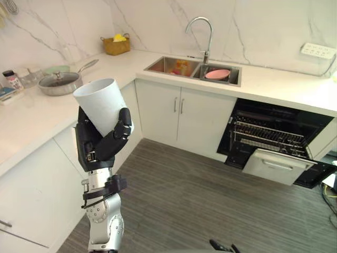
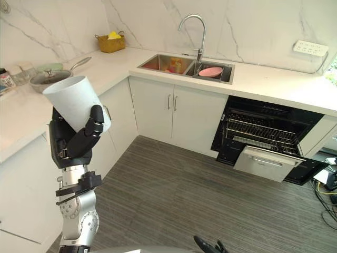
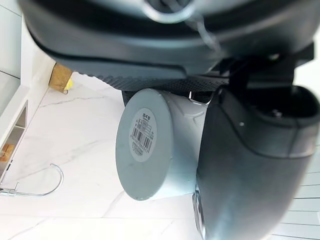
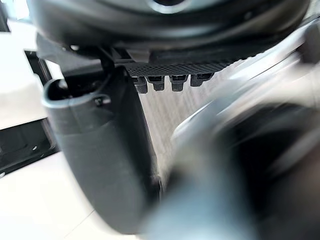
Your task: Walk over to the sink, pick up the cup, carry it to the dishwasher, place the cup inside the dishwasher, then close the dishwasher door
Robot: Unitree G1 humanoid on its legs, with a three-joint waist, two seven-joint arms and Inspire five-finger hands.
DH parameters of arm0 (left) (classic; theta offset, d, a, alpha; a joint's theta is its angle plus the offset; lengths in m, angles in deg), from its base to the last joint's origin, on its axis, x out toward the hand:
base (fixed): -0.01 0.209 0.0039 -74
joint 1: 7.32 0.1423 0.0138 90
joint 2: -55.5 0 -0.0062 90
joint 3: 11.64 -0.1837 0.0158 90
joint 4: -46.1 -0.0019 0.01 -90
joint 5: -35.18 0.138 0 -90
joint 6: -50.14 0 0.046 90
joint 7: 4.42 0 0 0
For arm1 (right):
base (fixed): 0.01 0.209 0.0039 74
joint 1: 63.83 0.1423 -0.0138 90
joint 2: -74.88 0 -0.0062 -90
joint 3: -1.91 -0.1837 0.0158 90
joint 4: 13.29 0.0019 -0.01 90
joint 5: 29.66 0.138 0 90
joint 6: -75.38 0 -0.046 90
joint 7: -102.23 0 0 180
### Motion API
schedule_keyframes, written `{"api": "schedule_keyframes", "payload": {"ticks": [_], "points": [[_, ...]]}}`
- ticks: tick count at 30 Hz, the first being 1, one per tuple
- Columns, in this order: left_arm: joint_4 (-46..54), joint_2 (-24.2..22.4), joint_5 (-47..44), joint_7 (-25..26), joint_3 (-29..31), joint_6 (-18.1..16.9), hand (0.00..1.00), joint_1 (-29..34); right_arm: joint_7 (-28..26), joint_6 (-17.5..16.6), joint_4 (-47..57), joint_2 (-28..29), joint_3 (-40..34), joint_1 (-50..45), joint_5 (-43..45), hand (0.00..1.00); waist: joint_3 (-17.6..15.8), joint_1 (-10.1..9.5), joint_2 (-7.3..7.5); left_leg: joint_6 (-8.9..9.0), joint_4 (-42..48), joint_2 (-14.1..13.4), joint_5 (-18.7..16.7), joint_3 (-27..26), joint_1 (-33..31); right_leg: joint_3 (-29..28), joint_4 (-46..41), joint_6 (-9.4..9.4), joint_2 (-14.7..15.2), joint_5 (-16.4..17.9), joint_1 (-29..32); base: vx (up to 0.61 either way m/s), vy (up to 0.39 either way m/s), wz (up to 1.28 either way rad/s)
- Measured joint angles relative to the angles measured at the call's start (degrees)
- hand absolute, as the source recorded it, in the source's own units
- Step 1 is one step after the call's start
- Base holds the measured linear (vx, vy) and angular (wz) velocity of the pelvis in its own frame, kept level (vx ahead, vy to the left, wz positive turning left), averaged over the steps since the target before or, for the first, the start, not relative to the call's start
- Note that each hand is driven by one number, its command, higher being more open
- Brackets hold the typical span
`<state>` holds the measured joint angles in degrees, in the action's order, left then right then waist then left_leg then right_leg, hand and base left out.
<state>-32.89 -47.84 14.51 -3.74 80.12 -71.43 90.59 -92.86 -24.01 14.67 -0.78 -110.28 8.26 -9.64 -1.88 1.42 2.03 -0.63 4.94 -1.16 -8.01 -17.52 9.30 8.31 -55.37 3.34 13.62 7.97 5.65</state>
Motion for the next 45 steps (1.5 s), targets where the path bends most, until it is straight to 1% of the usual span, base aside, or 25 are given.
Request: {"api": "schedule_keyframes", "payload": {"ticks": [3, 5, 6, 8, 9, 10, 12, 15, 17, 18, 19, 20, 21, 23, 24, 27, 28, 30, 35, 36, 37, 40, 42, 44, 45], "points": [[-0.1, 1.2, -0.1, 0.4, 0.1, 0.9, 0.00, -0.2, -0.1, -1.2, 0.9, 0.8, 0.0, 1.0, 0.6, 1.00, -0.7, 2.13, -0.98, 1.22, 0.0, -2.3, -0.8, -0.5, 2.5, 3.9, 4.6, -0.43, -2.7, 6.9, 5.6, 0.26, -0.019, -0.05], [-0.1, 1.2, -0.2, -0.2, -0.1, 1.5, 0.00, -0.8, 0.3, -2.3, 2.5, 1.6, 0.1, 1.0, 0.6, 1.00, -1.1, 2.69, -1.69, 2.13, -0.6, -4.2, -1.4, -0.6, 4.8, 8.3, 14.3, -0.93, -4.0, 7.1, 7.4, 0.35, -0.102, 0.05], [-0.1, 1.0, -0.2, -0.6, -0.1, 1.7, 0.00, -1.3, 0.8, -2.8, 3.3, 1.6, 0.8, 0.7, 0.4, 1.00, -1.2, 2.70, -1.82, 3.16, -0.9, -5.1, -2.0, -0.9, 6.3, 9.9, 22.9, -1.15, -4.7, 5.0, 7.8, 0.28, -0.128, -0.01], [0.5, 1.0, -0.4, -1.1, 0.0, 1.7, 0.00, -1.4, 1.9, -3.3, 4.3, 1.6, 2.6, 0.0, 0.3, 1.00, -1.5, 2.45, -1.23, 5.60, -0.9, -5.2, -3.9, -1.5, 9.0, 10.5, 36.1, -2.23, -5.0, -4.3, 7.3, 0.44, -0.224, -0.04], [0.8, 0.6, -0.8, -1.7, 0.2, 1.5, 0.00, -1.1, 2.3, -3.4, 4.3, 1.3, 3.5, -0.3, 0.8, 1.00, -1.7, 2.51, -1.22, 7.56, -0.7, -5.4, -5.9, -1.6, 11.3, 10.6, 37.6, -5.99, -5.2, -11.6, 6.5, 0.48, -0.247, -0.13], [0.9, -1.5, -0.9, -2.3, 0.0, 1.7, 0.00, -0.3, 2.6, -3.6, 4.4, -1.2, 4.8, 0.0, 0.5, 1.00, -2.1, 2.40, -3.38, 7.82, 0.3, -7.8, -6.2, -2.7, 11.7, 11.3, 37.6, -6.24, -7.3, -10.2, 5.7, 0.36, -0.198, -0.14], [1.6, -2.7, -1.2, -3.2, -1.6, 1.7, 0.00, -0.8, 3.6, -3.6, 4.2, -1.9, 5.6, 1.3, 0.3, 1.00, -2.3, 2.18, -4.93, 7.43, 1.4, -9.3, -6.1, -3.5, 11.6, 11.6, 36.9, -6.30, -8.7, -7.8, 5.6, 0.26, -0.203, -0.06], [2.6, -3.1, -1.2, -4.1, -6.4, 1.7, 0.00, -1.0, 4.3, -2.5, 4.4, -2.2, 6.9, 1.8, 0.3, 1.00, -2.1, 1.97, -4.61, 7.02, 4.2, -12.0, -4.3, -3.6, 12.0, 12.4, 35.4, -7.25, -10.7, -3.8, 4.5, 0.18, -0.210, -0.04], [2.9, -3.0, -0.8, -3.0, -7.3, 1.9, 0.00, -1.0, 4.3, -1.6, 4.6, -2.3, 7.0, 1.8, 0.3, 1.00, -1.8, 1.68, -4.53, 6.77, 14.0, -14.4, -3.7, -3.0, 9.3, 12.1, 37.5, -7.86, -12.4, -3.0, 2.0, 0.14, -0.203, -0.25], [4.1, -3.5, -0.7, -2.0, -7.3, 2.1, 0.00, -1.0, 4.3, -0.8, 5.2, -2.5, 7.0, 1.5, 0.2, 1.00, -1.8, 1.34, -4.76, 6.96, 25.7, -17.4, -2.0, -1.4, 4.6, 11.6, 40.0, -7.86, -14.0, -3.0, -0.2, 0.16, -0.154, -0.30], [4.9, -3.6, -0.7, -1.6, -7.3, 2.1, 0.00, -1.0, 4.3, -0.6, 5.7, -2.6, 7.0, 1.3, 0.1, 1.00, -1.8, 1.02, -5.04, 6.39, 31.7, -18.9, 0.4, 0.1, 1.7, 11.3, 41.3, -7.88, -14.9, -3.0, -1.3, 0.21, -0.135, -0.43], [6.4, -3.6, -0.6, -1.1, -7.1, 2.1, 0.00, -1.0, 4.3, -0.3, 7.0, -2.8, 7.3, 0.3, 0.1, 1.00, -1.8, 0.64, -5.22, 6.15, 42.0, -21.4, 6.2, 2.8, -3.9, 10.7, 45.0, -7.89, -16.9, -3.0, -4.1, 0.24, -0.106, -0.42], [7.5, -3.6, -0.6, -0.9, -6.4, 2.1, 0.00, -1.0, 4.2, -0.3, 7.5, -2.8, 7.5, -0.3, 0.1, 1.00, -1.7, 0.24, -5.24, 6.54, 49.1, -22.4, 5.5, 3.9, -8.9, 10.2, 47.7, -7.88, -17.9, -3.0, -6.3, 0.17, -0.058, -0.40], [7.1, -3.1, -0.6, -1.0, -5.7, 1.7, 0.00, -1.0, 3.9, -0.4, 6.8, -2.7, 7.3, -0.9, 0.1, 1.00, -1.8, -0.47, -4.74, 6.01, 48.8, -21.5, -0.1, 2.4, -12.2, 9.6, 50.0, -7.62, -18.0, -3.4, -9.2, 0.18, -0.045, -0.42], [7.0, -2.8, -0.6, -1.0, -5.4, 1.7, 0.00, -0.7, 3.6, -0.4, 5.7, -3.1, 7.3, -0.7, 0.1, 1.00, -1.7, -0.90, -4.74, 5.85, 41.8, -20.3, -2.4, 1.2, -12.6, 9.0, 51.1, -7.70, -18.0, -3.8, -10.7, 0.26, -0.050, -0.47], [7.0, -2.4, -0.6, -1.2, -5.4, 1.7, 0.00, -0.5, 2.5, -0.4, 3.8, -3.6, 7.2, 0.0, -0.1, 1.00, -1.4, -1.53, -4.49, 5.01, 20.2, -16.0, -2.6, -0.2, -12.7, 6.9, 52.4, -7.37, -17.3, -4.2, -11.9, 0.25, 0.030, -0.40], [6.7, -2.4, -0.6, -1.2, -5.3, 1.7, 0.00, -0.3, 2.2, -0.4, 3.1, -3.8, 6.8, 0.6, -0.1, 1.00, -1.5, -1.57, -4.24, 4.87, 11.8, -13.4, -1.3, 0.1, -12.7, 5.9, 52.3, -7.22, -16.0, -4.1, -12.2, 0.33, 0.124, -0.43], [6.6, -2.5, -0.7, -1.0, -5.4, 2.2, 0.00, 0.2, 2.0, -0.4, 3.0, -3.6, 6.7, 1.0, -0.1, 1.00, -1.9, -1.54, -3.42, 4.91, 5.3, -10.1, 1.8, 1.1, -12.8, 4.3, 51.6, -6.03, -13.2, -3.3, -12.7, 0.29, 0.150, -0.31], [6.6, -3.9, -0.7, -1.4, -5.6, 1.2, 0.00, 3.6, 1.8, -0.3, 3.2, -3.2, 7.4, 1.7, 0.1, 1.00, -2.0, -2.83, -3.45, 5.59, 3.4, -9.7, 7.4, 6.8, -15.1, -1.6, 48.8, -0.32, -9.3, 1.8, -15.5, 0.33, 0.285, -0.60], [6.6, -3.6, -0.9, -1.8, -5.5, 0.3, 0.00, 4.7, 2.1, -0.2, 2.8, -2.5, 7.1, 2.2, 0.1, 1.00, -1.3, -3.62, -2.45, 3.93, 6.3, -8.8, 8.7, 5.2, -14.2, -4.7, 47.8, 1.41, -7.9, 3.1, -15.8, 0.36, 0.384, -0.96], [6.8, -2.3, -1.6, -2.0, -4.9, 0.1, 0.00, 5.1, 2.2, -0.2, 3.2, -0.3, 6.3, 2.1, 0.1, 1.00, -0.3, -3.59, -0.36, 3.01, 8.8, -7.5, 6.1, 3.0, -14.6, -6.2, 48.1, 2.43, -5.5, 3.0, -15.9, 0.38, 0.379, -0.84], [6.9, -1.5, -4.8, -3.0, -4.4, 0.2, 0.00, 4.2, 2.7, -0.6, 3.3, 2.9, 2.5, 2.6, 1.0, 1.00, 0.8, -2.31, 1.66, 0.06, 14.5, -6.2, 0.5, 0.8, -14.7, -7.2, 49.9, 5.87, -2.7, -0.4, -17.3, 0.31, 0.338, -0.35], [6.7, -1.3, -5.9, -4.0, -5.1, 0.2, 0.00, 2.9, 3.9, -2.3, 3.3, 4.0, 0.3, 2.1, 2.9, 1.00, 1.2, -1.66, 1.75, -0.05, 12.1, -4.5, -0.6, -0.2, -12.8, -7.2, 47.9, 5.69, -1.6, -1.6, -16.4, 0.18, 0.273, -0.23], [6.2, -1.2, -6.6, -5.3, -6.0, 0.1, 0.00, 0.9, 5.6, -4.0, 4.0, 4.4, 0.0, 1.3, 3.3, 1.00, 0.7, -1.64, 0.86, 0.21, 8.9, -3.9, -1.1, -2.4, -9.5, -6.4, 37.7, 5.50, -0.7, -1.6, -11.6, 0.11, 0.232, -0.53], [6.1, -0.9, -6.4, -5.8, -6.2, 0.1, 0.00, 0.5, 7.0, -4.8, 6.0, 4.5, 0.2, 0.9, 2.9, 1.00, 0.2, -1.44, 0.23, -0.37, 6.9, -3.7, -0.7, -4.8, -6.4, -3.8, 29.1, 4.46, 0.6, -2.3, -7.3, 0.10, 0.212, -0.76]]}}
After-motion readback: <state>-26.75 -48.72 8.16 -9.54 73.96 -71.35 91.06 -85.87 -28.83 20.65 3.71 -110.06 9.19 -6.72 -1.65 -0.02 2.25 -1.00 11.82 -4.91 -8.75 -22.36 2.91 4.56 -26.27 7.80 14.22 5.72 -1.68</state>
